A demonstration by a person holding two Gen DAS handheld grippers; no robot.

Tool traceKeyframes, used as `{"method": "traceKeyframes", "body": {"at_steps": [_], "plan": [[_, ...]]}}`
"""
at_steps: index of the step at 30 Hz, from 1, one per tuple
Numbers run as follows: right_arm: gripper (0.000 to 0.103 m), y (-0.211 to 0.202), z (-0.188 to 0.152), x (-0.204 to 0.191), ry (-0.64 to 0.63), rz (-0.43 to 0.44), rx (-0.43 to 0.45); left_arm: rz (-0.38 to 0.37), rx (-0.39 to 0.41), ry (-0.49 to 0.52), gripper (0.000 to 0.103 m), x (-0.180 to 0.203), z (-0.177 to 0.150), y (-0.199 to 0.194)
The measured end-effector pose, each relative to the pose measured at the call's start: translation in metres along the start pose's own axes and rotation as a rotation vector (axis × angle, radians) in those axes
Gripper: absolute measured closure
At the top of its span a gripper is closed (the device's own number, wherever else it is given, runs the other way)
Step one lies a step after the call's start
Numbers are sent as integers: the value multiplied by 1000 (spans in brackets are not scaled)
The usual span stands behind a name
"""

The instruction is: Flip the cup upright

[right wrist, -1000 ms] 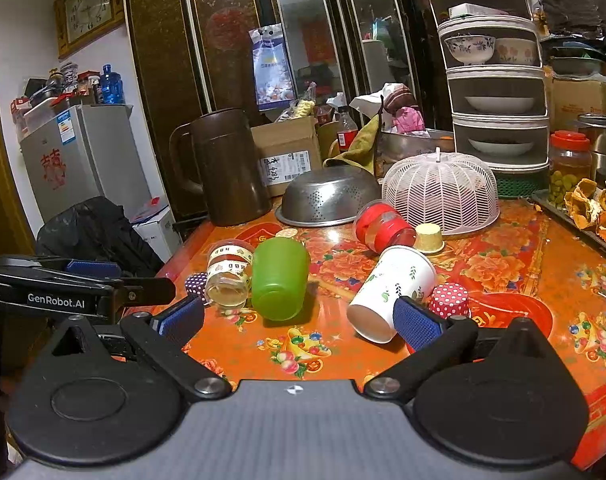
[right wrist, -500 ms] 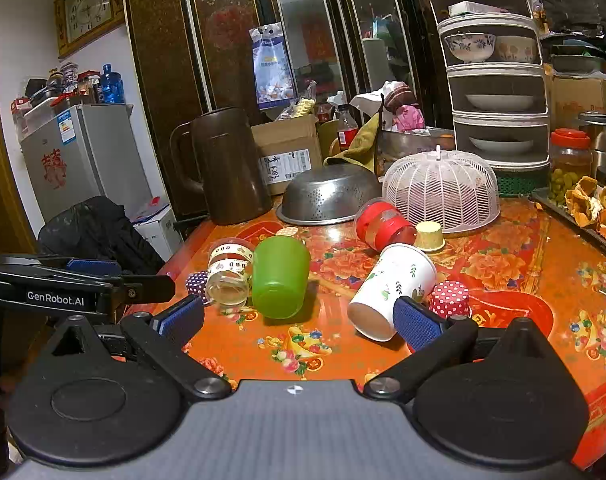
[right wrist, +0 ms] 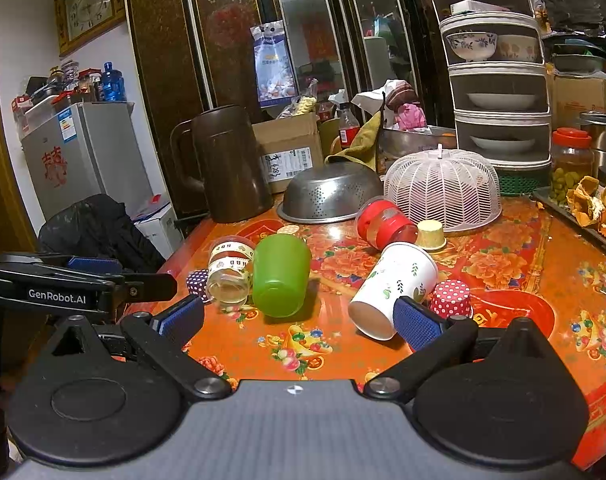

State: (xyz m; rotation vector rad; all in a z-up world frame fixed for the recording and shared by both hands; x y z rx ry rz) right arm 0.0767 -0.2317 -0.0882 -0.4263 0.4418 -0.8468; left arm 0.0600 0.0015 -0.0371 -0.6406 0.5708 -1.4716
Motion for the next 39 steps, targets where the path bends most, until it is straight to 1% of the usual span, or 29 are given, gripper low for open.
{"method": "traceKeyframes", "body": {"at_steps": [19, 23, 25, 27, 29, 31, 32, 35, 36, 38, 39], "plan": [[1, 9, 3, -2, -14, -11, -30, -10, -12, -3, 3, -2, -1, 9], [1, 14, 14, -2, -40, -16, -56, -7, -18, -6, 3, -10, -1, 12], [1, 22, 32, -1, -97, -28, -98, -8, -12, -12, 3, -15, 0, 12], [1, 39, 61, 6, -157, -79, -156, -16, -5, -26, 3, -20, 2, 12], [1, 72, 98, 26, -172, -158, -255, -32, -3, -41, 3, -24, 2, 13], [1, 106, 124, 45, -158, -189, -328, -48, -5, -55, 3, -28, 2, 16], [3, 124, 133, 52, -150, -190, -368, -52, -7, -58, 3, -29, 1, 18], [11, 170, 147, 64, -172, -208, -456, -55, -21, -65, 3, -34, -1, 25], [12, 182, 146, 66, -190, -222, -487, -58, -26, -68, 3, -35, -1, 27], [19, 206, 142, 71, -213, -239, -552, -62, -33, -74, 3, -38, -1, 30], [20, 215, 139, 73, -218, -240, -579, -63, -35, -75, 3, -40, -2, 32]]}}
Point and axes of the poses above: each gripper's, at about its wrist camera, not at the fingertips, and y roughly the way its jaws point, x to its right, z to its top, the point moved 7 cm from there along y, roughly the way its jaws point, and after that the axes turned 12 degrees about -x, right-handed, at the moved point
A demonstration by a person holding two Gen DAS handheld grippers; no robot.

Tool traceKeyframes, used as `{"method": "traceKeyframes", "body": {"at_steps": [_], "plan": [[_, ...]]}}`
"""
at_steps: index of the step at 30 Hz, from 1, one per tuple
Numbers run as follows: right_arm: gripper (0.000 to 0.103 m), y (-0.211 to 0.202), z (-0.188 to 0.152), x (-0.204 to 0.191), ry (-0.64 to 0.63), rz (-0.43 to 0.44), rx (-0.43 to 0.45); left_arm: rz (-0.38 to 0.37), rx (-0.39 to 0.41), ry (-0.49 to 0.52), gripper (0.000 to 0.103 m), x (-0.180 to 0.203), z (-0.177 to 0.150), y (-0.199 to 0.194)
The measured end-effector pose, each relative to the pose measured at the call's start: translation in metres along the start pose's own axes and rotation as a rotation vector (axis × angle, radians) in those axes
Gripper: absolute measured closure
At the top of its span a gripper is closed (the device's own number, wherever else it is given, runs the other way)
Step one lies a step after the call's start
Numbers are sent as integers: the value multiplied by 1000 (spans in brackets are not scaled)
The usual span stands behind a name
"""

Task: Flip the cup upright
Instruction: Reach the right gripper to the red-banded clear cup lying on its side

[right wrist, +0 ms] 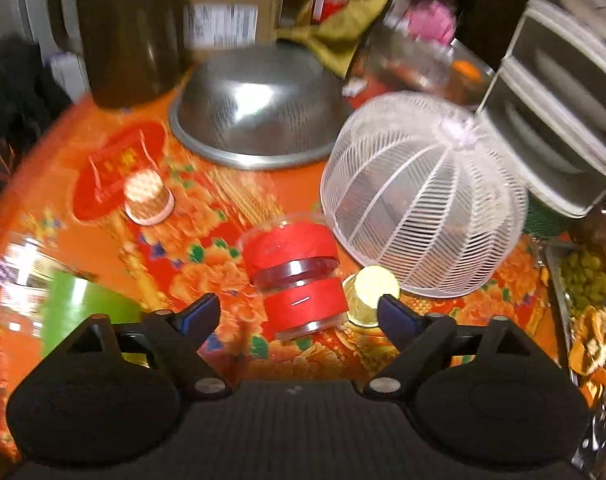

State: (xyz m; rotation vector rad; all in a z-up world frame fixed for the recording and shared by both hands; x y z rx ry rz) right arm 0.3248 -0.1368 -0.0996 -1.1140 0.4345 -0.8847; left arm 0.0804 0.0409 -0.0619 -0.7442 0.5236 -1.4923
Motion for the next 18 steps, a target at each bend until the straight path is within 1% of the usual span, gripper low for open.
{"method": "traceKeyframes", "body": {"at_steps": [4, 6, 9, 11, 12, 15, 18], "plan": [[22, 20, 4, -5, -54, 2, -67, 1, -4, -8, 3, -5, 1, 4], [22, 27, 6, -6, -71, -16, -93, 2, -5, -17, 3, -6, 1, 5], [32, 36, 12, -6, -77, -28, -126, 0, -6, -24, 3, -10, 0, 6], [40, 40, 12, -7, -76, -44, -145, 0, -10, -29, 3, -12, -1, 9], [43, 42, 14, -8, -76, -54, -152, 0, -14, -34, 3, -13, -1, 10], [45, 46, 17, -7, -68, -70, -159, 4, -12, -45, 3, -17, -1, 9], [47, 43, 17, -7, -48, -66, -153, 3, -3, -56, 3, -19, -3, 4]]}}
Point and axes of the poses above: each gripper's, at about its wrist camera, not at the fingertips, and y roughly the way its jaws point, x to its right, z to its top, the point moved 7 cm from there along y, roughly the way its jaws point, and after that the axes turned 12 degrees about -x, right-handed, at the moved point
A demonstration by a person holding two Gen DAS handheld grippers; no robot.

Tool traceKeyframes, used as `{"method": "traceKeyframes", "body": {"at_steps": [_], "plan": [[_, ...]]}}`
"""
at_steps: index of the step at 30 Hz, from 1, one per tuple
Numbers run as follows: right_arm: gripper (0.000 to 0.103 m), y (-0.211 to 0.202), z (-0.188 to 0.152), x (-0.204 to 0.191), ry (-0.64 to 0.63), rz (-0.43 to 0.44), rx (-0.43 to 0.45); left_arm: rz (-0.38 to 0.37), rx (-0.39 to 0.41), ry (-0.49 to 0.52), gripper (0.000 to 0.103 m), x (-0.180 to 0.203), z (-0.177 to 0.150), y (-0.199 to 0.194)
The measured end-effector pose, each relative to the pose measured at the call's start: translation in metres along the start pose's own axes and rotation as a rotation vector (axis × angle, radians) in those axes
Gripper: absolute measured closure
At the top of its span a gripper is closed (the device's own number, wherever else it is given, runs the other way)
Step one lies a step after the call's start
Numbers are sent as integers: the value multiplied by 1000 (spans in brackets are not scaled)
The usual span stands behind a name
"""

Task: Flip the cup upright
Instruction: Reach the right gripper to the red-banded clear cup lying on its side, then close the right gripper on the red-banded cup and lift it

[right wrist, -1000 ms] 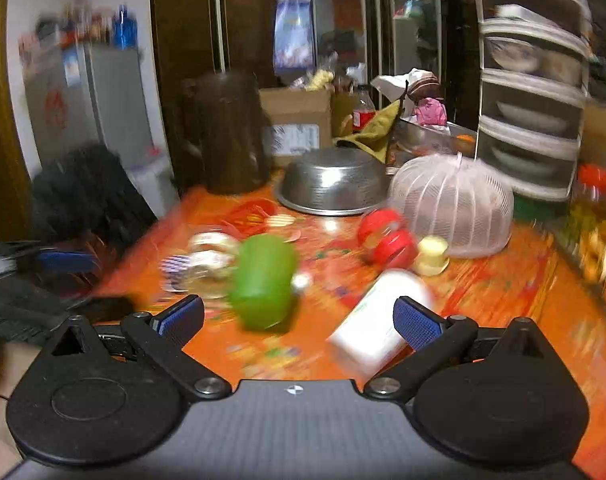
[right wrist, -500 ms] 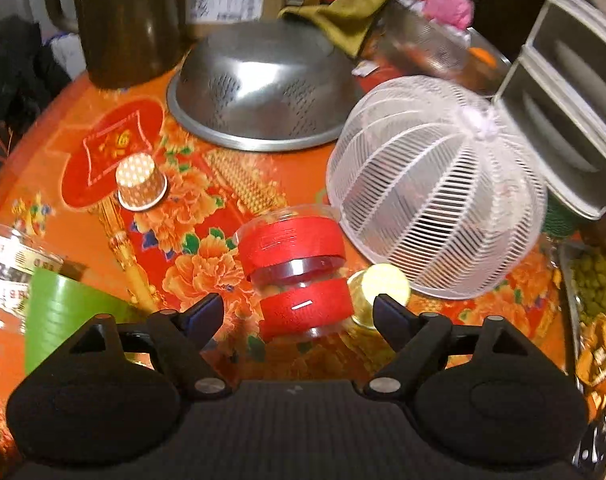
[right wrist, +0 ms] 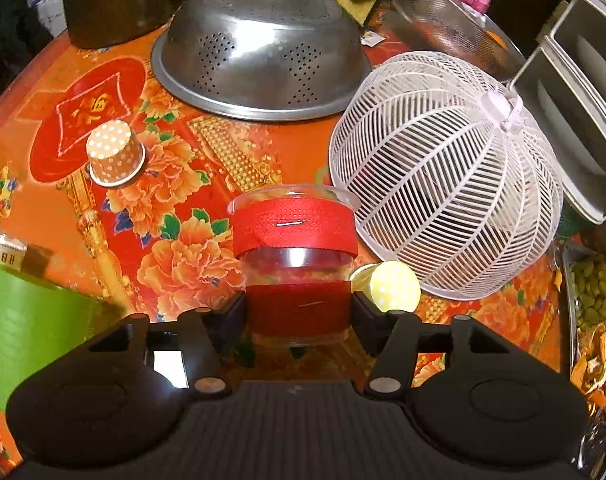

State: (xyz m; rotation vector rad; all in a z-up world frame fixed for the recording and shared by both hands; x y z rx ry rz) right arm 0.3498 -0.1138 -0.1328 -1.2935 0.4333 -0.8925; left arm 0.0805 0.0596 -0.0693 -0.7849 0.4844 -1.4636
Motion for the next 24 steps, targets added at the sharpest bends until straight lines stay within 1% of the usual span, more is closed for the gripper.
{"method": "traceKeyframes", "body": {"at_steps": [3, 7, 9, 11, 13, 16, 19, 21, 24], "plan": [[47, -15, -3, -3, 15, 11, 33, 6, 11, -12, 3, -4, -1, -7], [47, -71, -24, -11, 36, 52, 140, 2, 23, -41, 3, -13, -3, -20], [47, -107, -47, -20, 52, 88, 209, 15, 18, -59, 3, -19, -6, -28], [47, -142, -80, -36, 75, 113, 277, 32, 21, -61, 3, -23, -9, -37], [47, -161, -111, -58, 76, 169, 309, 24, 20, -54, 3, -25, -15, -46], [47, -169, -161, -98, 77, 271, 296, -9, 4, -68, 3, -28, -25, -54], [47, -153, -202, -133, 115, 396, 237, -36, -13, -78, 3, -30, -37, -59], [47, -139, -218, -144, 153, 444, 212, -48, -17, -84, 3, -31, -44, -61], [47, -120, -225, -152, 221, 508, 184, -94, -48, -97, 3, -30, -53, -60]]}}
Point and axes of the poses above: each gripper's, at about its wrist camera, not at the fingertips, and y roughly the way its jaws point, x to its right, z to its top, the point moved 7 cm from there along y, roughly the way its jaws point, and after that the axes turned 12 degrees about -x, right-handed, at the moved point
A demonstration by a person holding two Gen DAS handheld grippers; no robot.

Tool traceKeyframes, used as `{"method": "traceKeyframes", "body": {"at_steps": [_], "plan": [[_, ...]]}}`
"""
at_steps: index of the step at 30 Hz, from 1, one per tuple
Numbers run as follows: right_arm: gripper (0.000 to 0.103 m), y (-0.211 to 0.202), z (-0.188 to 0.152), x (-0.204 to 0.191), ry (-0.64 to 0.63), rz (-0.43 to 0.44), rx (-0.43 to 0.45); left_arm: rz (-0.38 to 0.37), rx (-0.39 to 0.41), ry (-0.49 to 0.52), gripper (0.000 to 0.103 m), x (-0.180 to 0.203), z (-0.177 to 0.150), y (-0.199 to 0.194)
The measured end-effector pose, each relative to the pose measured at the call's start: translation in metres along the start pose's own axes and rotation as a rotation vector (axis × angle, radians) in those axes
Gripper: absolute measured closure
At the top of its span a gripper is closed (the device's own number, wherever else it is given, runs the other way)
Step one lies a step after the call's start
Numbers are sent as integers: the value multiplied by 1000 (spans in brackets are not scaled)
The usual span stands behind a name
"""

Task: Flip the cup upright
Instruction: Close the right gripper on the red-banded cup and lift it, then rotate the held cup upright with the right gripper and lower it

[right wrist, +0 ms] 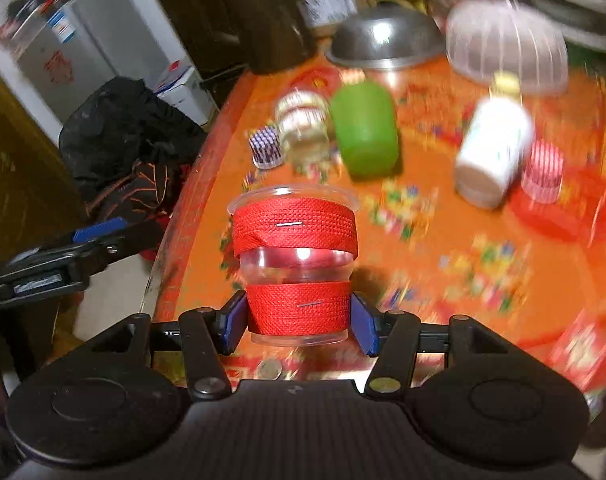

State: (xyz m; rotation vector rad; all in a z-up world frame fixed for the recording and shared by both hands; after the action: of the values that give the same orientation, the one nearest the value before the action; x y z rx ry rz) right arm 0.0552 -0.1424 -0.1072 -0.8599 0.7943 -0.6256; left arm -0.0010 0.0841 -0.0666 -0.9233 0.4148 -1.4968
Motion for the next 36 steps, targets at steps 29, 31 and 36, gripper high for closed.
{"method": "traceKeyframes", "body": {"at_steps": [29, 31, 36], "plan": [[45, 34, -20, 9, 99, 54, -25, -320, -365, -105, 4, 67, -14, 91], [45, 34, -20, 9, 100, 54, -24, -317, -382, -107, 7, 72, -14, 96], [45, 34, -20, 10, 100, 64, -23, -312, -407, -140, 15, 75, -11, 109]]}}
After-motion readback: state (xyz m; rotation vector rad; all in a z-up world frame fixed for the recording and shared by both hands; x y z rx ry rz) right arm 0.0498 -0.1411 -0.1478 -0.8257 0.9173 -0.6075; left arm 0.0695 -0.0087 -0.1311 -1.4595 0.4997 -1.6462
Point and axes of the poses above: each gripper's, at about its wrist camera, not at the fingertips, and y roughly the way its jaws point, x to its right, z to its top, the point moved 7 cm from there along y, roughly the way its jaws point, and after that the axes turned 12 degrees about -x, right-handed, at the moved point
